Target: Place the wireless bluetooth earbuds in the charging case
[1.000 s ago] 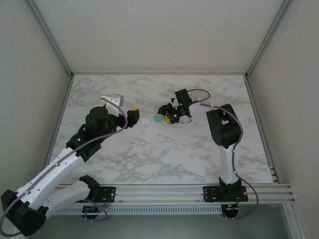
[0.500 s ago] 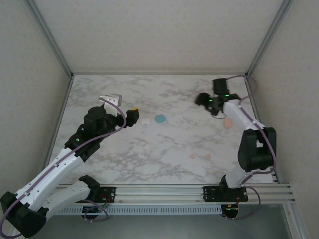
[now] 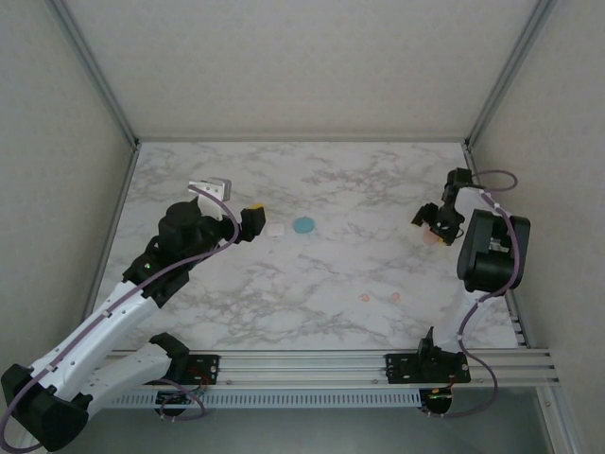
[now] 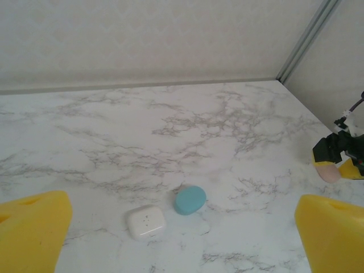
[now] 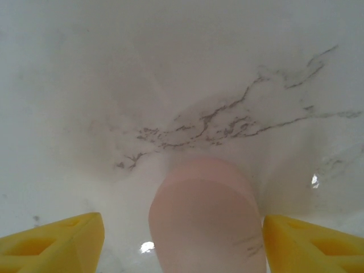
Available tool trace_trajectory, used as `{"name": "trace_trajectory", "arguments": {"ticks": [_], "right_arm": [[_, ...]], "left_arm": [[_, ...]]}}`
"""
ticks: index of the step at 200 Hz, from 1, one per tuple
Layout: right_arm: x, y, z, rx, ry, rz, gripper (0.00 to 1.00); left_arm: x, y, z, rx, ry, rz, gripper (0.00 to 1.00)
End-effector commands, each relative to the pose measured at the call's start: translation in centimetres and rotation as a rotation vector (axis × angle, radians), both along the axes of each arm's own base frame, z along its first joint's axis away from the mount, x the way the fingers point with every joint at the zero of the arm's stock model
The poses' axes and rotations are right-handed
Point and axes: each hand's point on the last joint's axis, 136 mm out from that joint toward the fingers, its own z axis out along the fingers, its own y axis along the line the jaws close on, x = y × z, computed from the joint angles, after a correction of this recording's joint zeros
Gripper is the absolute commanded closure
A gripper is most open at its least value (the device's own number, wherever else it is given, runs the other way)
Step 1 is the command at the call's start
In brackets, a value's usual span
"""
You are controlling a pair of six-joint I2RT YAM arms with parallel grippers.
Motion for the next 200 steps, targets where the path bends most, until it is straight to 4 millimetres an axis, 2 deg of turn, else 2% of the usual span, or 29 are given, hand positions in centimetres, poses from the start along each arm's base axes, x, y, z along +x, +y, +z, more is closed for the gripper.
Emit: {"name": "trace_trajectory", "arguments": {"ticks": [1, 27, 69, 78, 94, 108, 132, 166, 200], "right_arm": [[-0.5, -0.8, 0.0, -0.060, 0.040, 0.087, 0.27], [-0.3, -0.1, -0.6, -0.034, 0.046, 0.107, 0.35], [-0.6, -0.1, -1.9, -0.101, 0.133, 0.150, 0.50], [-0.7, 0.1, -1.8, -0.109, 0.134, 0.152, 0.57], [-0.7, 0.9, -1.1, -0.115, 0.112, 0.173, 0.61], [-1.0, 2.1, -0.2, -0.110, 0.090, 0.189, 0.63], [-1.7, 5.5, 2.1, -0.083, 0.012, 0.232, 0.63], [-3.5, 11.8, 7.0, -0.040, -0.168, 0.325, 0.64], [-6.1, 16.2, 11.3, 0.027, -0.364, 0.365, 0.66]], "left_arm": [[0.1, 0.0, 0.7, -0.029, -0.001, -0.007, 0.00], [0.2, -0.1, 0.4, -0.029, 0.009, -0.004, 0.00], [0.5, -0.2, 0.5, -0.034, 0.013, 0.001, 0.00], [0.5, -0.3, 0.4, -0.033, 0.016, -0.001, 0.00], [0.7, -0.3, 0.3, -0.029, 0.020, 0.000, 0.00], [0.8, -0.4, 0.4, -0.029, 0.018, 0.002, 0.00], [1.2, -0.5, 0.5, -0.056, 0.017, 0.011, 0.00], [2.6, -0.6, 1.1, -0.103, 0.022, 0.041, 0.00], [3.9, -0.8, 1.9, -0.160, 0.060, 0.068, 0.00]]}}
